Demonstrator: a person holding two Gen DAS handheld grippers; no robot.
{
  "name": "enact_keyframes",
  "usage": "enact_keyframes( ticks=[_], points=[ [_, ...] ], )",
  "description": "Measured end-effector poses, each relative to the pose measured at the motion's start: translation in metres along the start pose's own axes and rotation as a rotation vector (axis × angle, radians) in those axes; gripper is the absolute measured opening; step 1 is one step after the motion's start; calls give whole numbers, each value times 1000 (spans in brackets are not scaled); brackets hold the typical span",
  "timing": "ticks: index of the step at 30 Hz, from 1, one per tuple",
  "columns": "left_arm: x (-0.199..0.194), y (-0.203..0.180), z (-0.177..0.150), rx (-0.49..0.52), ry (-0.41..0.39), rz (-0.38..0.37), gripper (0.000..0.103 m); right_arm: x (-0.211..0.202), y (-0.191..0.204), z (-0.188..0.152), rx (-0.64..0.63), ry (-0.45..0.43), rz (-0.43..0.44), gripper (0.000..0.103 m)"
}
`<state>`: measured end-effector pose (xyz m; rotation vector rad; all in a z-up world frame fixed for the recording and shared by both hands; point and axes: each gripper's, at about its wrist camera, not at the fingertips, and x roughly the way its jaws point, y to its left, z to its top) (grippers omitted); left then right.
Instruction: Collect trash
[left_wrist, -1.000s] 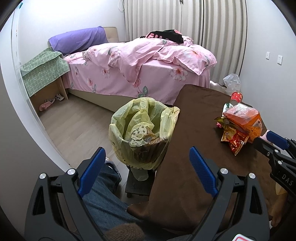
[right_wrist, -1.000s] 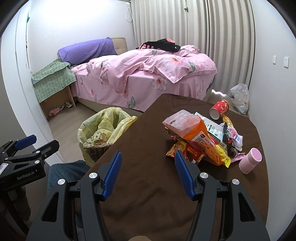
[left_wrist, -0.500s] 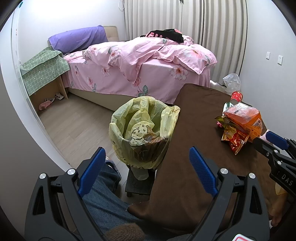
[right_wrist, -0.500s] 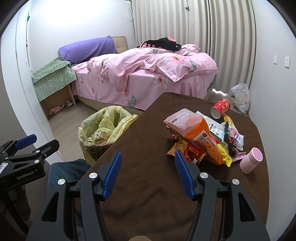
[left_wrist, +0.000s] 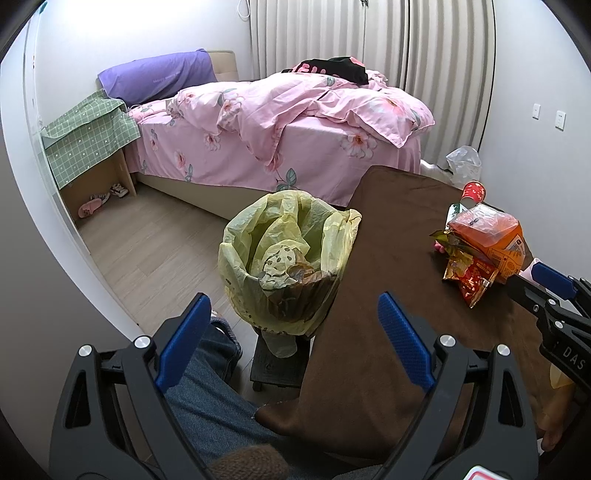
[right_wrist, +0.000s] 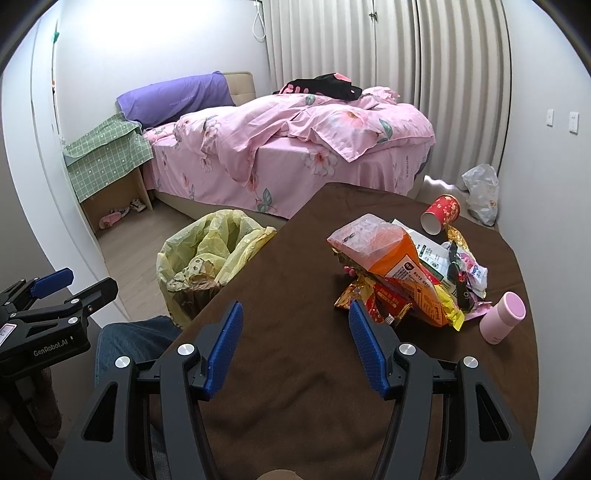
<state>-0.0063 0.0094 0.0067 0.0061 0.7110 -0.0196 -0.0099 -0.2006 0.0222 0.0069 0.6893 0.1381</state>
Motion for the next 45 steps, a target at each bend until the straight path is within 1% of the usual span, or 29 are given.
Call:
enact_keyframes(
  ticks=[10, 25, 29, 31, 34, 37, 39, 41, 43, 45],
  points=[
    [2, 2, -3, -4, 4, 1, 87, 4, 4, -5, -3, 4, 1, 57],
    [2, 3, -3, -5, 6, 0, 87, 2, 1, -2, -1, 5, 1, 57],
    [4, 3, -6, -5, 14, -4, 87, 5, -1, -8, -5, 3, -17, 57],
    [7, -2, -6, 7, 8, -10, 87, 5, -6, -10, -8, -5, -51, 57],
    [16, -11, -1, 31, -11, -34, 87, 3, -20, -8, -3, -16, -96, 57],
    [27, -26, 7, 63, -42, -85, 87, -3, -46, -4, 24, -41, -149, 57],
    [35, -39, 12, 87, -56, -139, 87, -9, -66, 0, 33, -70, -198, 57],
    [42, -51, 19, 108, -62, -176, 87, -12, -88, 7, 36, -95, -247, 57],
    [52, -68, 27, 139, -79, -222, 87, -9, -112, 16, 41, -114, -291, 57],
    [63, -81, 39, 147, -83, -266, 87, -3, -134, 29, 43, -137, -330, 57]
  ],
)
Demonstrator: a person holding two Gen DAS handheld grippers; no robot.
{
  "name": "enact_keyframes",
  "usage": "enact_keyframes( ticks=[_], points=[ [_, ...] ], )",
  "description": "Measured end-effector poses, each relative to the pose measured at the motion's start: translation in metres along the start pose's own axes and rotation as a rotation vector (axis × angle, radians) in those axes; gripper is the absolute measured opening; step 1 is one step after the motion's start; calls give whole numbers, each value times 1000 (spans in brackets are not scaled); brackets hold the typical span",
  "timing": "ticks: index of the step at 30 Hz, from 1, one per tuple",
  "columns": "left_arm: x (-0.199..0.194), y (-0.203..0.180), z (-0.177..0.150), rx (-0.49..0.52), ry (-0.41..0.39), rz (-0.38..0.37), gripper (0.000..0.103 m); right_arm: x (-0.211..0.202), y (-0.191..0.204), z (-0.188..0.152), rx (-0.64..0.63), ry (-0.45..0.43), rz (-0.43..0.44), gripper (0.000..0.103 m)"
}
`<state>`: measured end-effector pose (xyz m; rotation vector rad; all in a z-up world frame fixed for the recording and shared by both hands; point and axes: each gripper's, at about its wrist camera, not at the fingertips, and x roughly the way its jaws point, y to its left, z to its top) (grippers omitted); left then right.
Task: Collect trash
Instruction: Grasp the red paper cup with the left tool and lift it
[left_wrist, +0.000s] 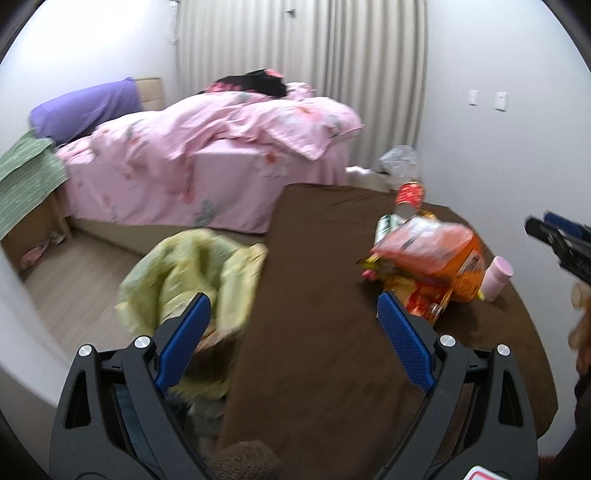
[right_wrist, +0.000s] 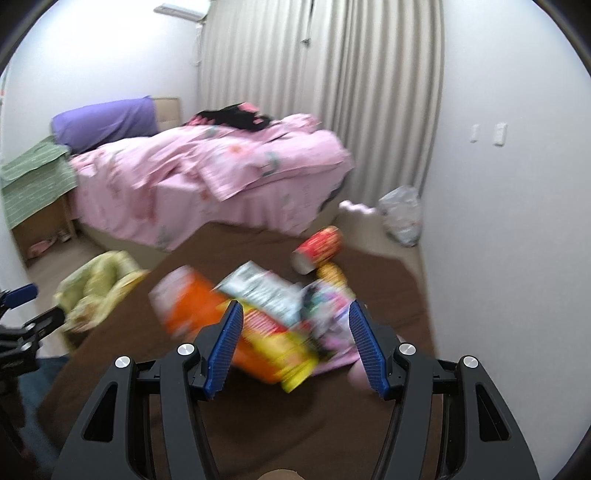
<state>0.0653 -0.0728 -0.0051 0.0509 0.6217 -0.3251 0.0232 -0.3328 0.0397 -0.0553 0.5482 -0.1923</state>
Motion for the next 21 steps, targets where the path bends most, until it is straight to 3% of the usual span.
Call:
enact_keyframes(
  ticks=[4, 7, 10, 16, 18, 21],
  points=[
    [28, -2, 33, -31, -31, -89, 87, 46, -28, 26, 6, -12, -57, 57],
    [51, -11, 78, 45, -105, -153, 91, 80, -46, 43, 48, 4, -68, 57],
    [86, -28, 125, 163, -129, -206, 94, 98, -65, 52, 86, 7, -72, 57],
    [186, -80, 180, 298, 17, -409, 94, 117, -117, 39, 156, 54, -183, 57],
    [220, -106, 184, 362, 71, -436, 92, 121, -136, 29, 205, 81, -196, 57],
    [248, -135, 182, 440, 75, -443, 91, 119, -157, 15, 260, 96, -220, 57]
  ],
)
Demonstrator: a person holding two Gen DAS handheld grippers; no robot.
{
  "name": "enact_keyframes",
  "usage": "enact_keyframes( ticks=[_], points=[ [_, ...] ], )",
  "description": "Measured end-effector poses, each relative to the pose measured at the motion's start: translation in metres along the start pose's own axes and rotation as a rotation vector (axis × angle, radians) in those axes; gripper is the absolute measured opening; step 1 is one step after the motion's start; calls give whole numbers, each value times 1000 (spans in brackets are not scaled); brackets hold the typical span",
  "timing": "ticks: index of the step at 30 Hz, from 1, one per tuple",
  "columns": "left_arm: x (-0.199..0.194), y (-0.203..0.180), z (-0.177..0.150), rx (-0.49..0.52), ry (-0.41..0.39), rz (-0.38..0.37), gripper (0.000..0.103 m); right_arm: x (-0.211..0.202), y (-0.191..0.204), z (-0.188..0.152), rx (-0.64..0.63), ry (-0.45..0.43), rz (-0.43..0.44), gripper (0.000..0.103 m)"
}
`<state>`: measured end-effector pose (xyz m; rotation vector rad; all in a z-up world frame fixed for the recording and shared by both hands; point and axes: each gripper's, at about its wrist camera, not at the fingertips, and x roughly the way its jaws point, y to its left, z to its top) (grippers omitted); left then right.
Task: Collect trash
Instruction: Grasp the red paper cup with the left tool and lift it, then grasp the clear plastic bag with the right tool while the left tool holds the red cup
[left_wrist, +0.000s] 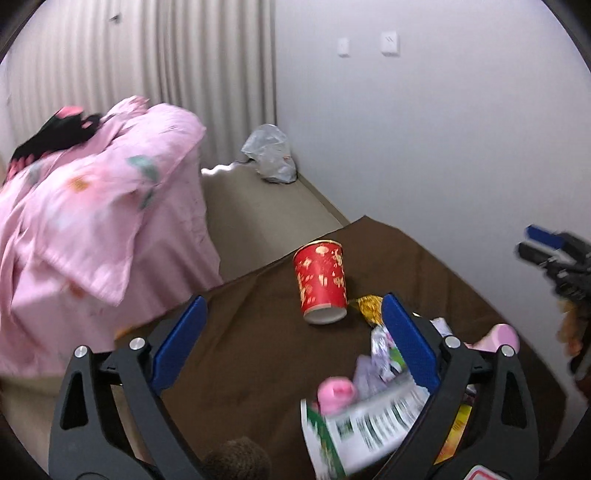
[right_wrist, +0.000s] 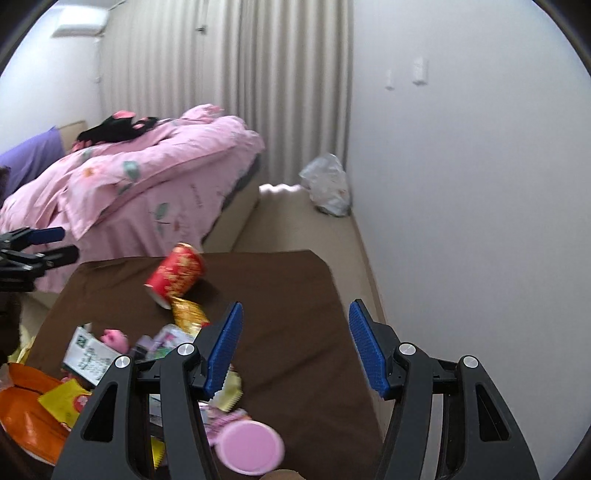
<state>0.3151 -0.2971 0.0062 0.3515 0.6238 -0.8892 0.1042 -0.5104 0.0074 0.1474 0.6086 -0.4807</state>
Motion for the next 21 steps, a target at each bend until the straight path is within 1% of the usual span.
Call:
enact_keyframes(
  ticks=[3, 5, 8, 11, 14, 18, 19, 21],
  points=[
    [34, -10, 11, 40, 45, -31, 91, 4, -18, -10, 29, 19, -24, 57],
    [59, -11, 19, 42, 87, -59, 91, 9, -27, -16, 38, 32, -39, 57],
    [94, -8, 27, 8, 162, -101, 91, 20, -30, -25, 42, 57, -42, 57],
    [134, -4, 30, -41, 226, -111, 90, 26, -30, -34, 24, 65, -58, 57],
    [155, 0, 35, -98, 247, -110, 86, 36, -29, -40, 20, 83, -50, 57],
    [178, -6, 35, -79, 325, -128, 73, 42, -28, -45, 19, 91, -38, 57],
    [183, -11, 33, -63, 345, -124, 66, 41, -29, -46, 20, 89, -38, 57],
    [186, -19, 29, -45, 369, -120, 58, 41, -29, -48, 26, 91, -31, 57]
  ],
)
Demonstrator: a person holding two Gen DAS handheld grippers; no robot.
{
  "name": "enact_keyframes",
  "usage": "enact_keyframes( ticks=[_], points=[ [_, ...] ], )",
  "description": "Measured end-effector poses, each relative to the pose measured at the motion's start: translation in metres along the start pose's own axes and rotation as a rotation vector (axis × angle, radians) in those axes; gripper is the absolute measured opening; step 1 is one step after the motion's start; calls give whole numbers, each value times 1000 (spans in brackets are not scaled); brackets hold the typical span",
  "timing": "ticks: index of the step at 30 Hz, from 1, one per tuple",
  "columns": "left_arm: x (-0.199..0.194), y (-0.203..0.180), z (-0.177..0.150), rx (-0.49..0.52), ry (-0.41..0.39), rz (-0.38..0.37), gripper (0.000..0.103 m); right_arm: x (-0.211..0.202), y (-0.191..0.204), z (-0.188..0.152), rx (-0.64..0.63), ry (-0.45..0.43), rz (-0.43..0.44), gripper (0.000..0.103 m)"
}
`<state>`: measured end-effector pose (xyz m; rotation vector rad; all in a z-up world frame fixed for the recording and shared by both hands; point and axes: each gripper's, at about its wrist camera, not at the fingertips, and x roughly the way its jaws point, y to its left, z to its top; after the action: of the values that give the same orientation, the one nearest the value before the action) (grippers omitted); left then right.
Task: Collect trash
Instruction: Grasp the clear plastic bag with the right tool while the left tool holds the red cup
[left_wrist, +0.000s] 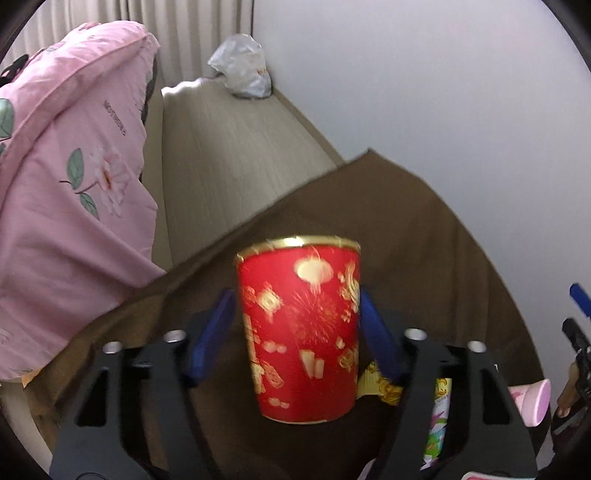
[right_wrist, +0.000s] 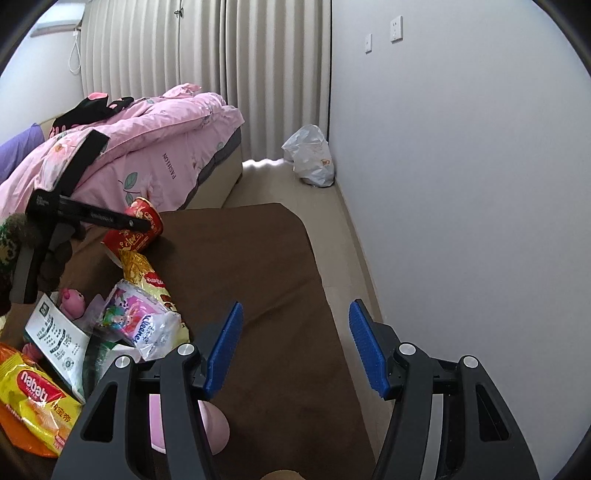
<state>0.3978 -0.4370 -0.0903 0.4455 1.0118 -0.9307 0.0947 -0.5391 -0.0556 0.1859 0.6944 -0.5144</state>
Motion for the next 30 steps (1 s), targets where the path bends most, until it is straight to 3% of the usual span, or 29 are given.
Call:
enact_keyframes(
  ticks=[4, 9, 13, 23, 30],
  points=[
    [-17, -10, -11, 20, -29, 14, 54, -9, 1, -1, -9, -5, 11, 57],
    [-85, -7, -34, -23, -148, 25, 54, -30, 6, -1, -37, -36, 28, 57],
    [-147, -8, -71, -70, -254, 51, 54, -43, 19, -1, -59, -41, 75, 57],
    [-253, -26, -185, -170, -412, 204, 54, -81, 66, -34, -147, 33, 301, 57],
    [-286, -39, -260, -273, -413, 280, 54, -118, 123, -62, -288, 60, 500, 57]
  ],
)
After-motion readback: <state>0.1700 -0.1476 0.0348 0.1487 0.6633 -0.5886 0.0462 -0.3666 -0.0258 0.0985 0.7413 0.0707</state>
